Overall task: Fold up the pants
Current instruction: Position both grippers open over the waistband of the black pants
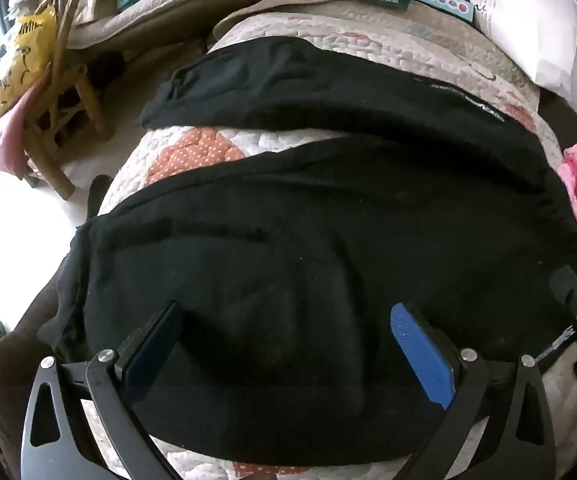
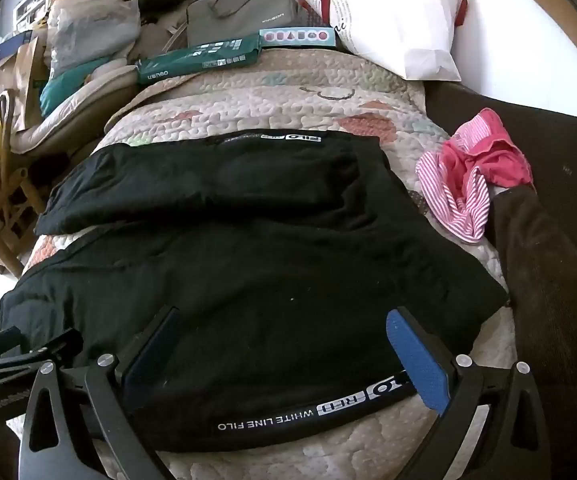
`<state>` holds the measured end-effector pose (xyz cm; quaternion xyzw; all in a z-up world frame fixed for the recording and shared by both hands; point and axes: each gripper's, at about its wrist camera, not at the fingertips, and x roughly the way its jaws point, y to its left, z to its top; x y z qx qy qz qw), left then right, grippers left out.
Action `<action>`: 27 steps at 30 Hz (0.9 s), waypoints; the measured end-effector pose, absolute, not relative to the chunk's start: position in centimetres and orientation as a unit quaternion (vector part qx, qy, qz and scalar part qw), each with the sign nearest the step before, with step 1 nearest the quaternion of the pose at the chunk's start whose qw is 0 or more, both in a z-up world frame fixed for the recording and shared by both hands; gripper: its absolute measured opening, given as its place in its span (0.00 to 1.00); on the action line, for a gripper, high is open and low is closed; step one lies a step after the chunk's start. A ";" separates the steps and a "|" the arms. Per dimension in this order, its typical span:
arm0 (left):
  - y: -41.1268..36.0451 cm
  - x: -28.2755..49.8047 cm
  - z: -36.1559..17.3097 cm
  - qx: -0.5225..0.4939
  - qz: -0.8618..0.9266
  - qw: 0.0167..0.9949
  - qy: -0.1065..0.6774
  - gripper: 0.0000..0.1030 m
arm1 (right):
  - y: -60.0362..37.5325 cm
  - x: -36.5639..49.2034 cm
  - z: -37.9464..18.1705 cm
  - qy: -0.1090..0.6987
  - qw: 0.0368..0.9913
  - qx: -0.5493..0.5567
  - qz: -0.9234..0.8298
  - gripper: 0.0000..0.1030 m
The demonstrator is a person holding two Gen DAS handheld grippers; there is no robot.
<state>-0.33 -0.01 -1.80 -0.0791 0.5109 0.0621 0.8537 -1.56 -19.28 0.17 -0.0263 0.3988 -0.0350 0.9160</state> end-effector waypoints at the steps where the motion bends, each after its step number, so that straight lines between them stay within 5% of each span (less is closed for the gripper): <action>1: -0.4 0.0 -1.9 -0.067 0.068 0.854 0.511 1.00 | -19.3 -1.6 0.2 0.398 0.916 -0.026 -0.035 1.00; 27: -1.1 0.1 -2.5 -0.059 0.065 0.855 0.510 1.00 | -19.3 -1.6 -0.3 0.411 0.911 -0.026 -0.033 1.00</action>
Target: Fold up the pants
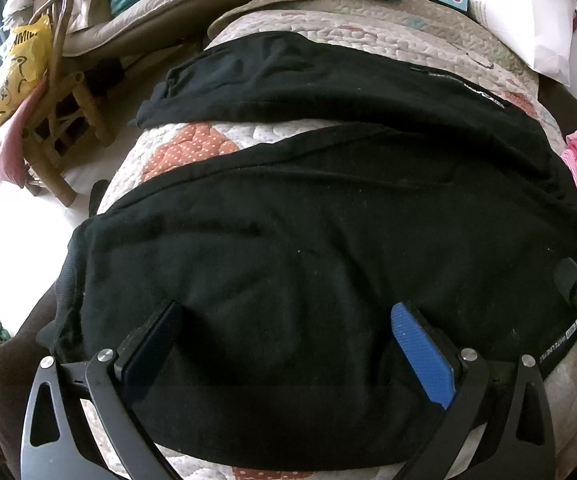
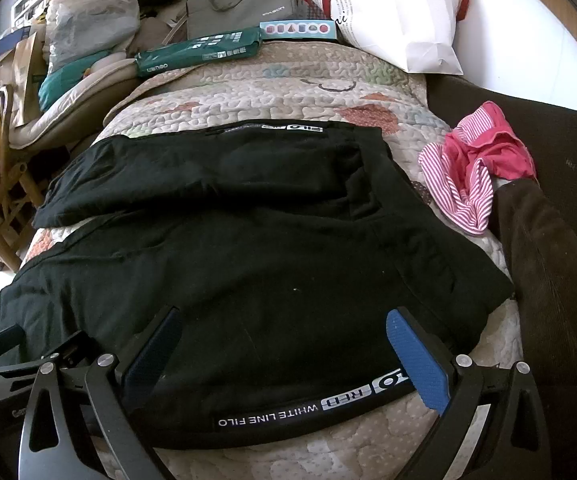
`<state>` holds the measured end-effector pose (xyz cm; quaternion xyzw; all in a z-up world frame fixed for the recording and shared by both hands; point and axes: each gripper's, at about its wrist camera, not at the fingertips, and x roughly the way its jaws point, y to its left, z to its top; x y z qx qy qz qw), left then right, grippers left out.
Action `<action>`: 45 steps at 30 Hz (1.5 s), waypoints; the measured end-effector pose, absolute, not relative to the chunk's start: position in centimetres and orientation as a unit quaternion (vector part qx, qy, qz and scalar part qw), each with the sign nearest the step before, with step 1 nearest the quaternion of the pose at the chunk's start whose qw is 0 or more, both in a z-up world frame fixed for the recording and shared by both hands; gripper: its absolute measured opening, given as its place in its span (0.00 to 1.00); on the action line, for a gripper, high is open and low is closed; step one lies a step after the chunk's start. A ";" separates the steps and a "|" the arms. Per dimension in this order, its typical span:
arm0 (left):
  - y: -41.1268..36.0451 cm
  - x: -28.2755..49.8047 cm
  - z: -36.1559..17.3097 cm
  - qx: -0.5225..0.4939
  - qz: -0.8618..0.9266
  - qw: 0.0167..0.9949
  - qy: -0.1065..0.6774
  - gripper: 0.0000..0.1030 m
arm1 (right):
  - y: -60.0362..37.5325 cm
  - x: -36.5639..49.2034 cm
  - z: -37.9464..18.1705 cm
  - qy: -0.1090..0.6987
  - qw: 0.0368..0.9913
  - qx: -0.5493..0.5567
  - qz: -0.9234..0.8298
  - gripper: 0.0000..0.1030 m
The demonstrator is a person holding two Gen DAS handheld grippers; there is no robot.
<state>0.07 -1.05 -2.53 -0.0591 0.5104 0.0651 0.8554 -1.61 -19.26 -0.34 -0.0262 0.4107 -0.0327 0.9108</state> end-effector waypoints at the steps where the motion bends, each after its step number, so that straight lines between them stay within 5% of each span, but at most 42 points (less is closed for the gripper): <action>1: -0.9 0.2 -2.4 -0.056 0.064 0.854 0.513 1.00 | -19.3 -1.6 -0.3 0.411 0.911 -0.026 -0.033 1.00; 30: -0.6 -1.2 -1.6 -0.038 0.049 0.861 0.505 1.00 | -19.3 -1.5 -0.7 0.418 0.908 -0.020 -0.033 1.00; 40: 5.2 -1.9 9.4 -0.055 0.023 0.922 0.383 0.94 | -19.6 -2.4 5.7 0.339 0.940 -0.037 -0.019 1.00; 45: 7.7 4.3 11.3 -0.040 -0.028 0.917 0.395 0.94 | -19.7 0.0 11.8 0.294 0.952 -0.074 0.049 1.00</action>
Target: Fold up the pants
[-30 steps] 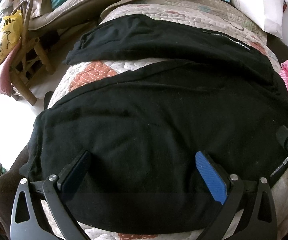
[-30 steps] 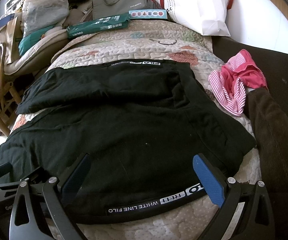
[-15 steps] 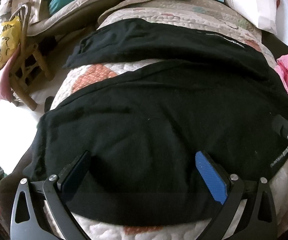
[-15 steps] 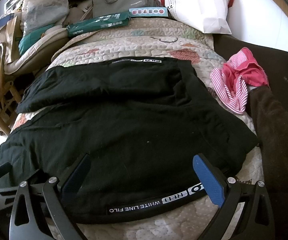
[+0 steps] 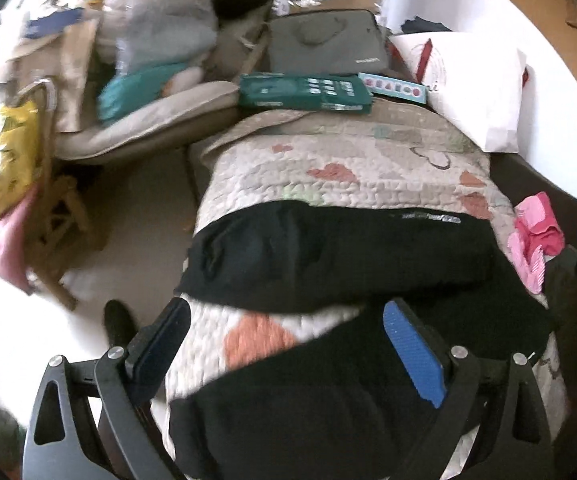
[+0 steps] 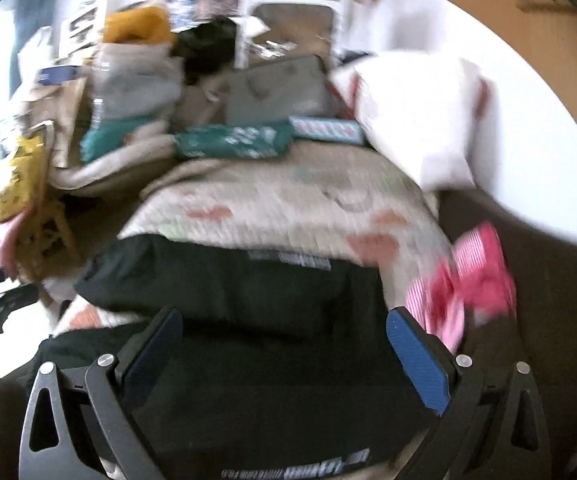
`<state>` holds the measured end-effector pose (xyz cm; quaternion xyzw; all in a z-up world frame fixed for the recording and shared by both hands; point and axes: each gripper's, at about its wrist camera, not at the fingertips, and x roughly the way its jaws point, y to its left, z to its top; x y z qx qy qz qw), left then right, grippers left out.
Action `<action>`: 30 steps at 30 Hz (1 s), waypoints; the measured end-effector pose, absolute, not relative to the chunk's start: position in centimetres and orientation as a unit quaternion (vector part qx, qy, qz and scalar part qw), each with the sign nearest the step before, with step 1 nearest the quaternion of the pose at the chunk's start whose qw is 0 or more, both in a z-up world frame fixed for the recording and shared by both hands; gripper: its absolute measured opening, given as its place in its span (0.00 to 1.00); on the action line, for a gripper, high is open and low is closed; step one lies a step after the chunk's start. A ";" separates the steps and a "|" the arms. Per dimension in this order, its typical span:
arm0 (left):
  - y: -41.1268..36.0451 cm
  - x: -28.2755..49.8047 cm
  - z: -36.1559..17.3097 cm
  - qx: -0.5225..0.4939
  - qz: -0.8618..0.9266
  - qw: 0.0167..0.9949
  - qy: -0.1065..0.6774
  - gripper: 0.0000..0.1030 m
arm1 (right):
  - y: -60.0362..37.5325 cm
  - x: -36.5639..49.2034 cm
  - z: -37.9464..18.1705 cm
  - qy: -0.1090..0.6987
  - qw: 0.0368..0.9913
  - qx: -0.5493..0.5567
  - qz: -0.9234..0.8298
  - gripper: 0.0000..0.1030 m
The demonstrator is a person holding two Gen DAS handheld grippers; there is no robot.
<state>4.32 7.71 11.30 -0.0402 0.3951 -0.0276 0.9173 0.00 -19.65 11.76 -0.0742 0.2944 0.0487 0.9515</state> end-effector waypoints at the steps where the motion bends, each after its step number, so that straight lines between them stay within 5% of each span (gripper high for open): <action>1: 8.1 5.7 10.9 -0.039 -0.031 0.913 0.404 0.94 | -19.8 1.6 12.4 0.305 0.946 -0.084 0.071 1.00; 19: 12.1 26.1 0.8 -0.039 -0.123 0.860 0.493 0.94 | -21.0 24.8 3.2 0.478 0.851 -0.085 0.201 0.90; 30: 10.1 28.2 -2.2 0.036 -0.182 0.843 0.506 0.95 | -18.2 29.3 -2.9 0.516 0.809 -0.104 0.263 0.83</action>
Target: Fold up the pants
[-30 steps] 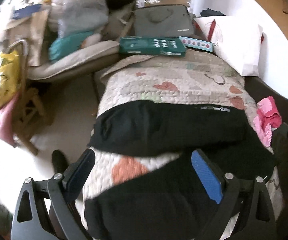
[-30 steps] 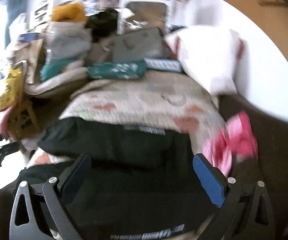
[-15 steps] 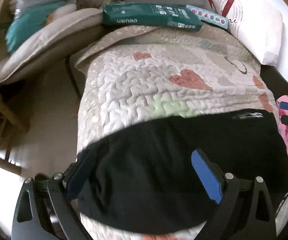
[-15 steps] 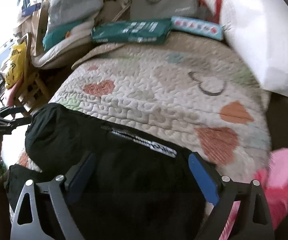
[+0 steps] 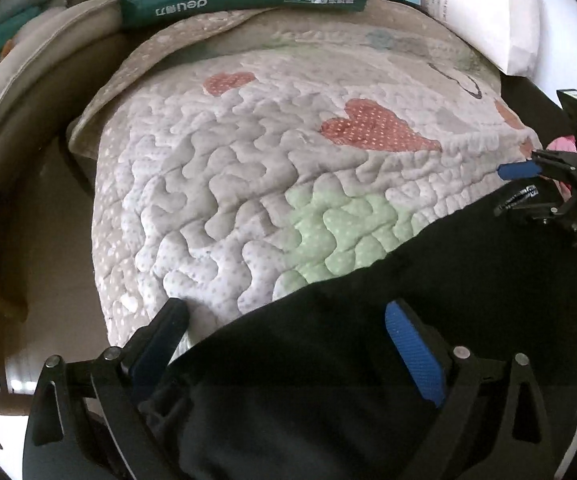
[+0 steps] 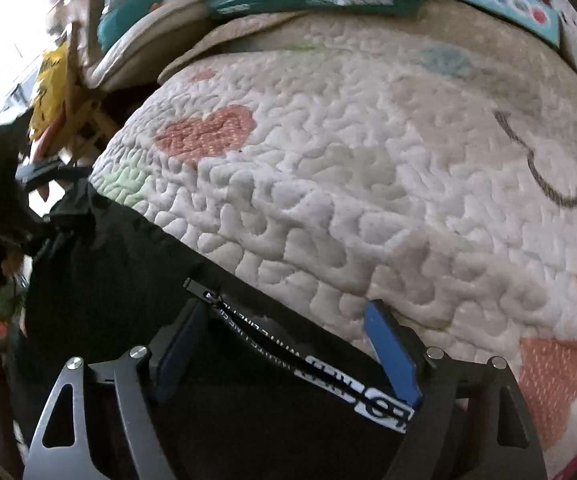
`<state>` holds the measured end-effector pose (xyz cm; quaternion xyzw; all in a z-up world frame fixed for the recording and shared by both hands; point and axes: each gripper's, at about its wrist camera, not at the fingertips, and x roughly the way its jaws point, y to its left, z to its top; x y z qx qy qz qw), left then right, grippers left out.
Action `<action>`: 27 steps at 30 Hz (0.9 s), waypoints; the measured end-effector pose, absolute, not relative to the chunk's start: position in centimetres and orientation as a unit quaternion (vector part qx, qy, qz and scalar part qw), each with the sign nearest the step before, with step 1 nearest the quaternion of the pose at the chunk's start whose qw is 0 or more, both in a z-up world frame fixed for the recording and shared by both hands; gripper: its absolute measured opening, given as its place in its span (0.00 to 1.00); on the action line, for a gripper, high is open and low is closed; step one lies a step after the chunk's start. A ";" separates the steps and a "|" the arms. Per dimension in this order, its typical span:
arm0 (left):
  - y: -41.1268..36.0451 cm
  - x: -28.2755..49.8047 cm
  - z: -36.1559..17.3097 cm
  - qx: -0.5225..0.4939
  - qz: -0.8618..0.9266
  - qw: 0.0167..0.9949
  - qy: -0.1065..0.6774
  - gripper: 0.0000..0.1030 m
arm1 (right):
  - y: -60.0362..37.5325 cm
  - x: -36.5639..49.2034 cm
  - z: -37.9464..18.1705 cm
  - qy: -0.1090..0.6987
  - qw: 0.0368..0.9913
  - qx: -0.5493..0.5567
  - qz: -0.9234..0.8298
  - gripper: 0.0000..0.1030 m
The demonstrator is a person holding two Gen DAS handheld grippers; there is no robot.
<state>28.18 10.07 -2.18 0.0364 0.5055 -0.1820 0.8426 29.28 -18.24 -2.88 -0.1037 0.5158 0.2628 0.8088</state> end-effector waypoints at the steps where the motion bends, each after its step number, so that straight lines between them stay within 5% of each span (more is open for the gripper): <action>1: 10.0 28.0 -2.2 0.040 -0.182 0.843 0.504 0.90 | -18.1 29.1 -2.9 0.514 0.808 -0.110 0.266 0.83; 3: 10.0 27.7 -1.7 0.044 -0.180 0.847 0.499 0.73 | -17.8 28.5 -2.9 0.512 0.806 -0.129 0.269 0.74; 6: 10.7 27.5 -0.6 0.025 -0.187 0.847 0.498 0.16 | -17.4 27.8 -2.7 0.511 0.801 -0.141 0.278 0.38; 7: 10.8 27.3 -0.2 0.016 -0.188 0.845 0.500 0.12 | -17.5 27.7 -2.6 0.516 0.797 -0.131 0.284 0.28; 11: 8.9 25.7 0.9 0.065 -0.176 0.852 0.488 0.07 | -17.3 26.9 -2.1 0.519 0.798 -0.123 0.280 0.15; 27: 9.1 16.1 8.8 0.047 -0.127 0.901 0.413 0.06 | -17.0 18.8 4.9 0.478 0.833 -0.119 0.251 0.13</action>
